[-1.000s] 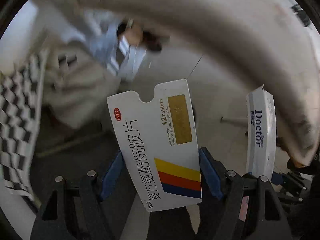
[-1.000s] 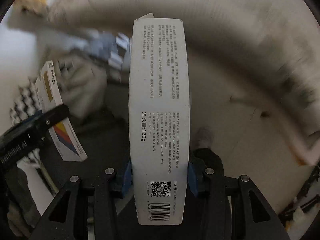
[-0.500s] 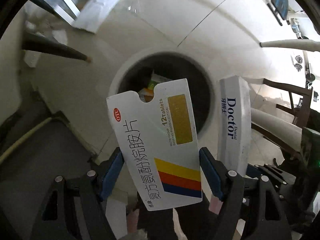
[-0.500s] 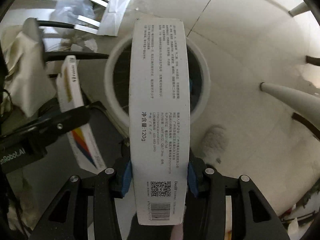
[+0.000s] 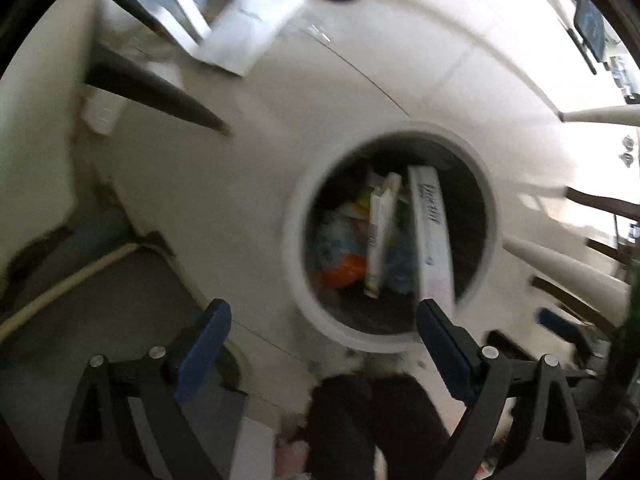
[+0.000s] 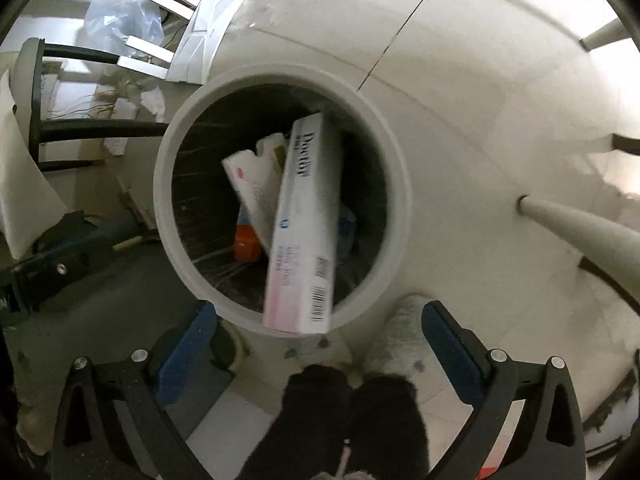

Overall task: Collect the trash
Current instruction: 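Carry both white boxes over the bin and open both tools to drop them, then move both open tools back over the table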

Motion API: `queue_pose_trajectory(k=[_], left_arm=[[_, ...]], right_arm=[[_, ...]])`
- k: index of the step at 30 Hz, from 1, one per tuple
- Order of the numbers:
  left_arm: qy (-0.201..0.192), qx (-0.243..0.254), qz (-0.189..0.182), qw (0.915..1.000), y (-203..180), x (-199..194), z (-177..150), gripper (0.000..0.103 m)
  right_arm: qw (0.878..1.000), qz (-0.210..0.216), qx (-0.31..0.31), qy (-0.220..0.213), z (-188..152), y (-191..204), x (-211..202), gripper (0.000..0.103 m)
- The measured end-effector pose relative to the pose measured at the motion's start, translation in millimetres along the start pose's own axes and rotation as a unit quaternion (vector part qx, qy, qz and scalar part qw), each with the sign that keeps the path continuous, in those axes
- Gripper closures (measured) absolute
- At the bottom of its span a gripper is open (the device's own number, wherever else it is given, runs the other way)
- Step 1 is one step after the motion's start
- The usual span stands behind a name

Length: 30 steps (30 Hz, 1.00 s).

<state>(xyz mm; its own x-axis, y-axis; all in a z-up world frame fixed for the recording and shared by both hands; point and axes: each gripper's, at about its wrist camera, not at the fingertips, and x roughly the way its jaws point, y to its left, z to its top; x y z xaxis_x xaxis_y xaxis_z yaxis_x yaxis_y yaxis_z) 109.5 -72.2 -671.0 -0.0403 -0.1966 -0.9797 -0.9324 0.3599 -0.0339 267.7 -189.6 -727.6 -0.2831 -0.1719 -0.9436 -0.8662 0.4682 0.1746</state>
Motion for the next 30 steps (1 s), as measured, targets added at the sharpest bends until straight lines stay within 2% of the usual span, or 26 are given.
queue_pose_trajectory(k=[7,10,16,22,30], left_arm=[[-0.032,0.010,0.035,0.9988,-5.2,-31.9,-25.9,0.008],[-0.040,0.021,0.045,0.9980,-10.6,-52.6,-37.0,0.008],[-0.048,0.017,0.033,0.9981,-16.5,-103.3,-63.1,0.008],[-0.061,-0.005,0.025,0.9978,-17.1,-160.5,-86.6,0.009],[-0.089,0.006,0.025,0.9957,-23.5,-257.1,-124.9,0.008]], right_arm=[[0.997,-0.066,0.010,-0.048,-21.8,6.4,-52.9,0.000],[0.996,-0.066,0.014,-0.053,-31.8,7.8,-77.5,0.000],[0.996,-0.057,0.009,-0.069,-56.0,21.6,-134.0,0.000],[0.992,-0.069,-0.009,-0.101,-89.6,35.8,-218.0,0.000],[0.990,-0.063,0.001,-0.125,-127.7,44.5,-319.5,0.000]])
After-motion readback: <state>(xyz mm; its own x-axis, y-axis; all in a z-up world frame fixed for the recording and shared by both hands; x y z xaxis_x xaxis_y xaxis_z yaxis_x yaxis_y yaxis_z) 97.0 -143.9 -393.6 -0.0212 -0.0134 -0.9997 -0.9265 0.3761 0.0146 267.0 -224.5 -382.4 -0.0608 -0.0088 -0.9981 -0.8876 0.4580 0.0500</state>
